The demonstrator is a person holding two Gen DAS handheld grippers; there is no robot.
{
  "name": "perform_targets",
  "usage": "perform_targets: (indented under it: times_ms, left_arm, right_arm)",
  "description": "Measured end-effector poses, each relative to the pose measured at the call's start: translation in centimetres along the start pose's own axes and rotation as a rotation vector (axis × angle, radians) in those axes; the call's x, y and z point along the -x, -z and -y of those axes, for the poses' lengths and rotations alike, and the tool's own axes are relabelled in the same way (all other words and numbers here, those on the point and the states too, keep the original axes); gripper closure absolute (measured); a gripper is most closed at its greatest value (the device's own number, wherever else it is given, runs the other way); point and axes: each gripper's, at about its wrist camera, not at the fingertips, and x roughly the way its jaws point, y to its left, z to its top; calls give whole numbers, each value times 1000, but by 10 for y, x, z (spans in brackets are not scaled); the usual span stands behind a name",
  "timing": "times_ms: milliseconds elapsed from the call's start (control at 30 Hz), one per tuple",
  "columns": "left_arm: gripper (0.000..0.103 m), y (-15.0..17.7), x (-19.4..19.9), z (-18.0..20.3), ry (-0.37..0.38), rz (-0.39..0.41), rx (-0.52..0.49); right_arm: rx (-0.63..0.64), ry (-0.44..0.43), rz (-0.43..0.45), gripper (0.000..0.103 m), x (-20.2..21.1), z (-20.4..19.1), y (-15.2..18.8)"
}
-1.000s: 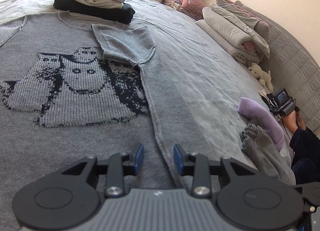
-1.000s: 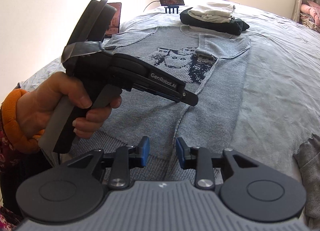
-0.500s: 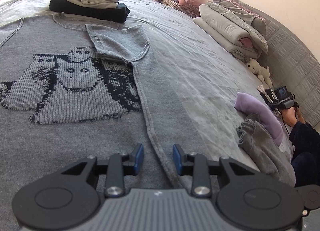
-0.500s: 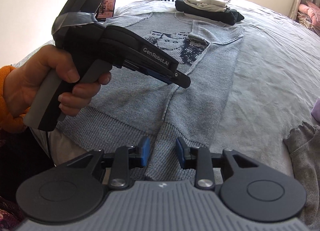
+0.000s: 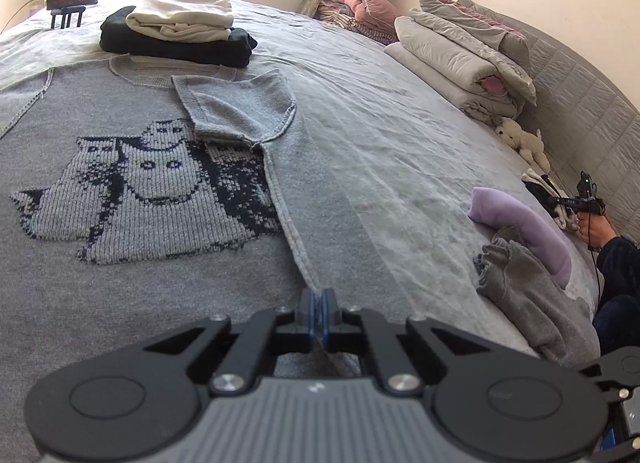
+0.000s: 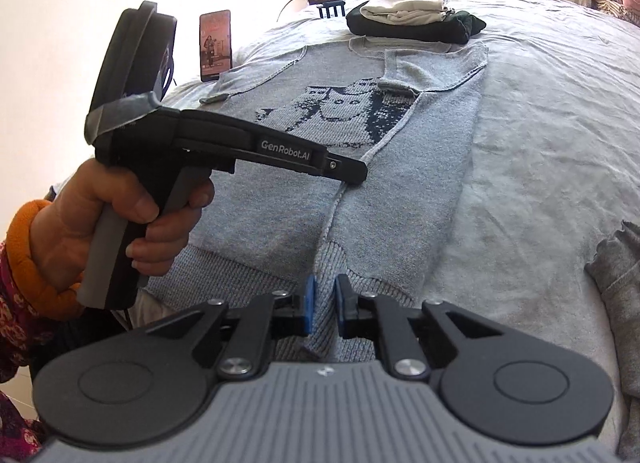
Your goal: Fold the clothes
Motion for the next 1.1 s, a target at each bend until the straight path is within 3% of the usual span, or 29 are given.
perform_targets:
  times_ms: [67, 167, 333, 467, 533, 700, 867, 1100]
  left_arm:
    - [97, 0, 4, -2, -11, 6, 1]
    - [84, 4, 6, -12, -37, -4, 17]
    - [81, 13, 12, -20, -33, -18, 30]
    - [80, 19, 11, -17, -6, -36, 23]
    - [74, 21, 11, -13, -8, -34, -4]
    - [62, 22, 18, -10, -99, 3, -82]
    - [52, 23, 29, -31, -204, 31, -90]
    - [51, 45, 50, -55, -199, 4, -159]
  right_arm:
    - [-9, -37, 2, 82, 3, -1, 0]
    - [-4, -35, 10, 82, 5, -3, 0]
    - [9, 12, -4, 82, 0, -3, 1]
    - [34, -16, -17, 82, -6, -10, 3]
    - [61, -17, -22, 82, -9, -16, 2]
    - [97, 47, -16, 82, -15, -18, -9]
    - [103, 118, -31, 82, -33, -7, -15]
    - [175, 111, -95, 77, -35, -17, -3]
